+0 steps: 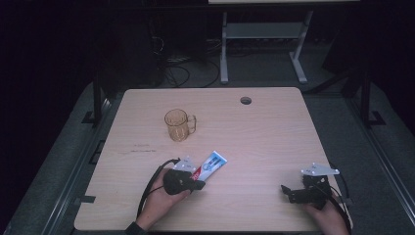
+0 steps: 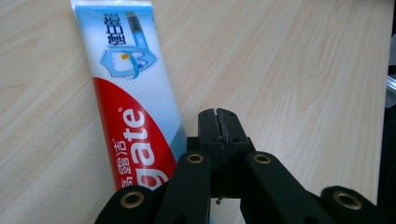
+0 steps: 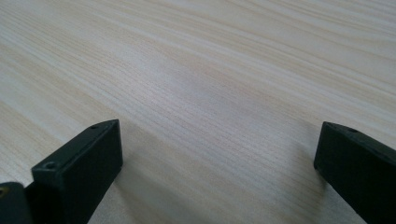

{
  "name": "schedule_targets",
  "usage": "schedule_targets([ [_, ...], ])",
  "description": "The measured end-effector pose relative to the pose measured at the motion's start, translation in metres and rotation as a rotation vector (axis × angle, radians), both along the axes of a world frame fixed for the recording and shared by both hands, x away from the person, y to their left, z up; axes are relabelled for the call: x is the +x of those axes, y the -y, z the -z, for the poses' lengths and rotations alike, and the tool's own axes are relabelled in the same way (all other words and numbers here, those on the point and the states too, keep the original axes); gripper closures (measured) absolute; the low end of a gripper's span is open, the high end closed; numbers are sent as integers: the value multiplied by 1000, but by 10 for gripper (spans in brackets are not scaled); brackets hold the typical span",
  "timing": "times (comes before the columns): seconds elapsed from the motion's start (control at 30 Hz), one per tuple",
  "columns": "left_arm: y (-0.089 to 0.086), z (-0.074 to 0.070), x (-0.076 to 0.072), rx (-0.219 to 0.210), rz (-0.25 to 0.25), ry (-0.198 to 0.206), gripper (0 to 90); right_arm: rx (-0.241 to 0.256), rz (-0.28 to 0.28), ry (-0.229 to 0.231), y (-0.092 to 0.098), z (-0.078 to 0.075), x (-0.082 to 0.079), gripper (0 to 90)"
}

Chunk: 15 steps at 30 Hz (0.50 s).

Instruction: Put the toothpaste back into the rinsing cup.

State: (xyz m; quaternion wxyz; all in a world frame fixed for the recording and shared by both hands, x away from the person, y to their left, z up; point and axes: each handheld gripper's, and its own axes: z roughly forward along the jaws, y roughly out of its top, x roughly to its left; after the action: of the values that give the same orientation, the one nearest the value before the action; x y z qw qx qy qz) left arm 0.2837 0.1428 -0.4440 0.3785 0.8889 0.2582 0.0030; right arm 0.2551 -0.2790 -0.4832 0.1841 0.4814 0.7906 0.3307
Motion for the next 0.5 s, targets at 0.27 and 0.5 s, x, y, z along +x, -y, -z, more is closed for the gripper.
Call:
schedule_targets([
  [0.27, 2, -13, 1, 11, 4, 30, 824, 0, -1, 0, 0, 0, 0, 5],
  [0.5, 5, -21, 10, 55, -27, 54, 696, -1, -3, 2, 0, 0, 0, 5],
])
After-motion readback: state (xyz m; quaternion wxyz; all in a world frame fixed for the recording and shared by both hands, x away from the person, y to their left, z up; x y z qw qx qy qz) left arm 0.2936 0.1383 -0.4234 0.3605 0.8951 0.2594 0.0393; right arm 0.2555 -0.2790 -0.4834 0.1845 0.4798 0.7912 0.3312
